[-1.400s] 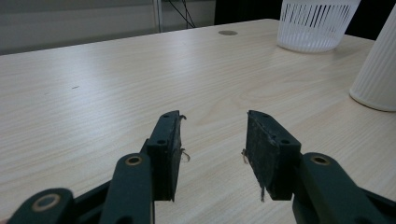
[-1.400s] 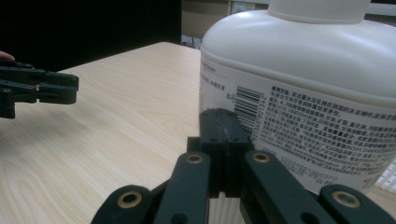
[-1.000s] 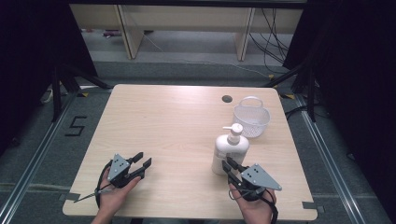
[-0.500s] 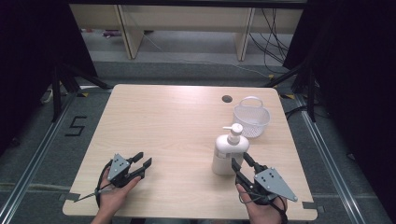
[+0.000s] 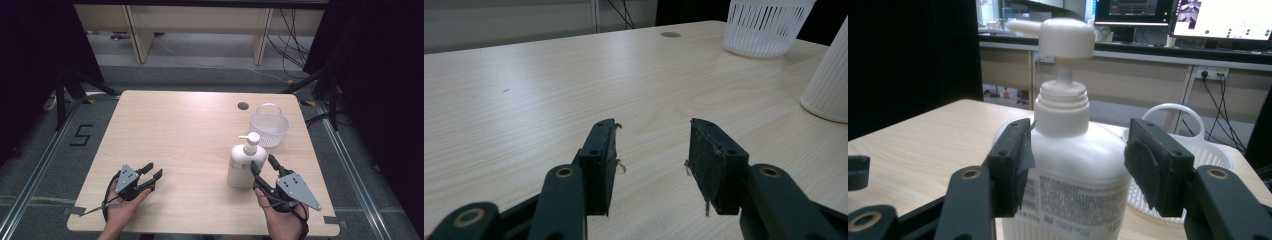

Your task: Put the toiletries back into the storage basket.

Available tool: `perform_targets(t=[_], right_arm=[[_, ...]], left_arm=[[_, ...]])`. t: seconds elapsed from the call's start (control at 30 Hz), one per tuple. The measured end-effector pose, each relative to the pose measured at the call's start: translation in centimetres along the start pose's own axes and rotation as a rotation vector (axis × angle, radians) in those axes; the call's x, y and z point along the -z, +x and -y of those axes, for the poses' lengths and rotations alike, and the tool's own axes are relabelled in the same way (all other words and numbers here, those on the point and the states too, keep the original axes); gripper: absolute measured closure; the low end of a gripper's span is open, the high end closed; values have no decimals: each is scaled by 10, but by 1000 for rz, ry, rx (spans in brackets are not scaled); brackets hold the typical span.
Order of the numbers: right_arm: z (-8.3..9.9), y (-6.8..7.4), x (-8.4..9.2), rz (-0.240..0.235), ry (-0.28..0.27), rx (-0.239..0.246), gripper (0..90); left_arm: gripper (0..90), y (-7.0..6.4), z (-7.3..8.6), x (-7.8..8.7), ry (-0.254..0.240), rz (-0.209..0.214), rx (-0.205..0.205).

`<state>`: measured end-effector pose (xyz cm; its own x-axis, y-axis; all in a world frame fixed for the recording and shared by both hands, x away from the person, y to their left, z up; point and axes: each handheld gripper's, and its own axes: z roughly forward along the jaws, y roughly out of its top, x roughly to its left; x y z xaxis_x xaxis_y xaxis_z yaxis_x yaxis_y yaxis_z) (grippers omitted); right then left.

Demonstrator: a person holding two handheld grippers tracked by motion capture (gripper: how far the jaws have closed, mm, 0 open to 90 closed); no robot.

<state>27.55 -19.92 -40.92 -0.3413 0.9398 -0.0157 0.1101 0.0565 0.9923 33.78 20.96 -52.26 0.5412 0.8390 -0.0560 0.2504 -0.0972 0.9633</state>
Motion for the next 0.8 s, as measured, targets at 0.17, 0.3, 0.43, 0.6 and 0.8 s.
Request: perform_targets(t=[0.17,0.3,0.43,0.6,0.8], right_arm=[[-7,3,-7,8,-30,-6,423],[-12,8,-14,17,-30,-5,414],[-15,13,-22,29,-18,-22,413],[-20,18,-34,62,-11,-24,417],[-24,18,-44,87,-7,-13,448]], left_arm=[[534,-1,0,3,8,-3,-11],[534,-2,1,3,3,-4,-6],[533,-2,1,2,-1,-2,-8],[532,-2,0,3,8,-7,-7],[532,-1,0,3,9,-7,-5]])
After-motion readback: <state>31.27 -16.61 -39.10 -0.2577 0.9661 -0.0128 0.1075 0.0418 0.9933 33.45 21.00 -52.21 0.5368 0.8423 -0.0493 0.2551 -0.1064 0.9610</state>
